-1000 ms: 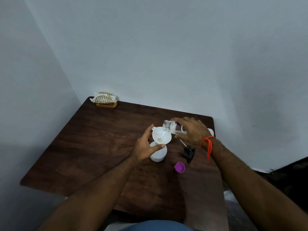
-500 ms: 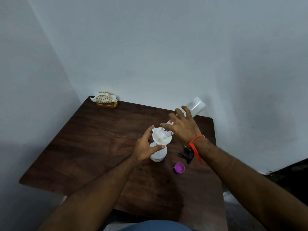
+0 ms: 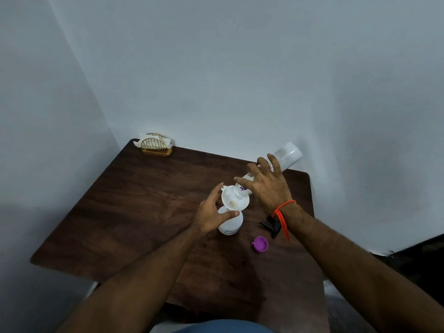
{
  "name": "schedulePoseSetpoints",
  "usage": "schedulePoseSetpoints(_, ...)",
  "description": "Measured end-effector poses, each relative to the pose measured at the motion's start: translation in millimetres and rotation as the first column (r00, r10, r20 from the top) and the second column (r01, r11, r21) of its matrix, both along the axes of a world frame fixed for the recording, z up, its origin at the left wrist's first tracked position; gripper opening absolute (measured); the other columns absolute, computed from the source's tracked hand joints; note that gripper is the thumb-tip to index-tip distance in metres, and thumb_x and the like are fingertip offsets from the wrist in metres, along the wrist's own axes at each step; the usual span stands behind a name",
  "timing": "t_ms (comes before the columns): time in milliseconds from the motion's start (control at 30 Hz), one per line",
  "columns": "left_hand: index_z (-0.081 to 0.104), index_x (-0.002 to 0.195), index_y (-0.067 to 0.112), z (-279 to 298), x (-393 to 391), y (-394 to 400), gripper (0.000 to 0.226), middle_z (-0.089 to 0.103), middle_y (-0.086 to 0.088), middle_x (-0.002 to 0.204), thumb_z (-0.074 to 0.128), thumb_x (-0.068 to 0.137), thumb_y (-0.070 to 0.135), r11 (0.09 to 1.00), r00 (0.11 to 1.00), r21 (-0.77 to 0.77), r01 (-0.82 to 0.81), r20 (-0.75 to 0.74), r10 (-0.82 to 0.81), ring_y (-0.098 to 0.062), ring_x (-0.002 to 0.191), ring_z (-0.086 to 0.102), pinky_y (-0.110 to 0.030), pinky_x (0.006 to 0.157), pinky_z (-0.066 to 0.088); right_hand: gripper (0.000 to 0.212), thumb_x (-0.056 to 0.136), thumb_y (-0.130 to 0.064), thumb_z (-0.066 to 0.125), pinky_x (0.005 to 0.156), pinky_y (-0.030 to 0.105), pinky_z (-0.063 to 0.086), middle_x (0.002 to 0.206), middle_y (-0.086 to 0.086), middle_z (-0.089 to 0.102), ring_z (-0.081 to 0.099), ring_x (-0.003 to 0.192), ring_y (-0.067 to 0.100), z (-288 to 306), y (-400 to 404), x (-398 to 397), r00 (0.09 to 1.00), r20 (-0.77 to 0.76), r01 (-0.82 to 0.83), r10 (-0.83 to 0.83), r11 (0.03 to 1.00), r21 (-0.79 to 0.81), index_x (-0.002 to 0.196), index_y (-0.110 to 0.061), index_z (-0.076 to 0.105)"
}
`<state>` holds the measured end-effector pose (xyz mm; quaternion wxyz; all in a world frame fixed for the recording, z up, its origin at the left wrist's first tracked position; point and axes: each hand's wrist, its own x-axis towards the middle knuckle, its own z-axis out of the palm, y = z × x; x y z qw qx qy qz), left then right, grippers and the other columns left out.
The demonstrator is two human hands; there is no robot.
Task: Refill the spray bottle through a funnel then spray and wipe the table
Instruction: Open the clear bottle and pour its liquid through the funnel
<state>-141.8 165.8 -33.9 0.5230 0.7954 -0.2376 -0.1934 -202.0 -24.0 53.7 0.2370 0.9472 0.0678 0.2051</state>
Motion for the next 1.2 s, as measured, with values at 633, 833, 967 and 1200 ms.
schedulePoseSetpoints(633, 0.031, 0.149, 0.031, 13, -1, -3, 0.098, 0.054, 0.013, 0.136, 0.086, 0.068, 0.046, 0.995, 0.996, -0.05, -0.085, 0.001, 0.085, -0.008, 0.119, 0.055, -0.021, 0.095, 0.045, 0.067, 0.071, -0.01, 0.081, 0.082, 0.018, 0.042, 0.113, -0.005, 0.063, 0.06, 0.102, 0.015, -39, -36, -35, 0.947, -0.303, 0.313, -0.102, 0.104, 0.944, 0.13, -0.021, 0.05)
schedulePoseSetpoints(833, 0.033, 0.149, 0.03, 15, 1, -5, 0.097, 0.054, 0.014, 0.134, 0.086, 0.068, 0.045, 0.992, 0.993, -0.056, -0.116, 0.015, 0.117, -0.007, 0.12, 0.053, -0.029, 0.101, 0.048, 0.069, 0.071, -0.017, 0.084, 0.087, 0.023, 0.045, 0.118, -0.003, 0.065, 0.06, 0.105, 0.014, -50, -42, -42, 0.95, -0.283, 0.299, -0.131, 0.123, 0.946, 0.131, -0.018, 0.05)
schedulePoseSetpoints(967, 0.033, 0.149, 0.028, 17, -2, -5, 0.096, 0.052, 0.018, 0.131, 0.086, 0.07, 0.042, 0.994, 0.995, -0.042, -0.104, 0.004, 0.104, -0.004, 0.118, 0.051, -0.02, 0.097, 0.045, 0.071, 0.07, -0.018, 0.085, 0.088, 0.024, 0.045, 0.119, -0.002, 0.065, 0.061, 0.106, 0.015, -51, -44, -46, 0.953, -0.272, 0.288, -0.131, 0.122, 0.95, 0.132, -0.018, 0.05)
schedulePoseSetpoints(1200, 0.03, 0.15, 0.03, 12, -5, -4, 0.099, 0.05, 0.01, 0.143, 0.085, 0.07, 0.044, 0.994, 0.995, -0.027, -0.103, -0.007, 0.102, -0.005, 0.12, 0.05, -0.009, 0.086, 0.042, 0.071, 0.072, -0.02, 0.084, 0.089, 0.026, 0.047, 0.123, -0.001, 0.064, 0.06, 0.11, 0.016, -58, -46, -51, 0.951, -0.292, 0.304, -0.104, 0.128, 0.944, 0.134, -0.018, 0.048)
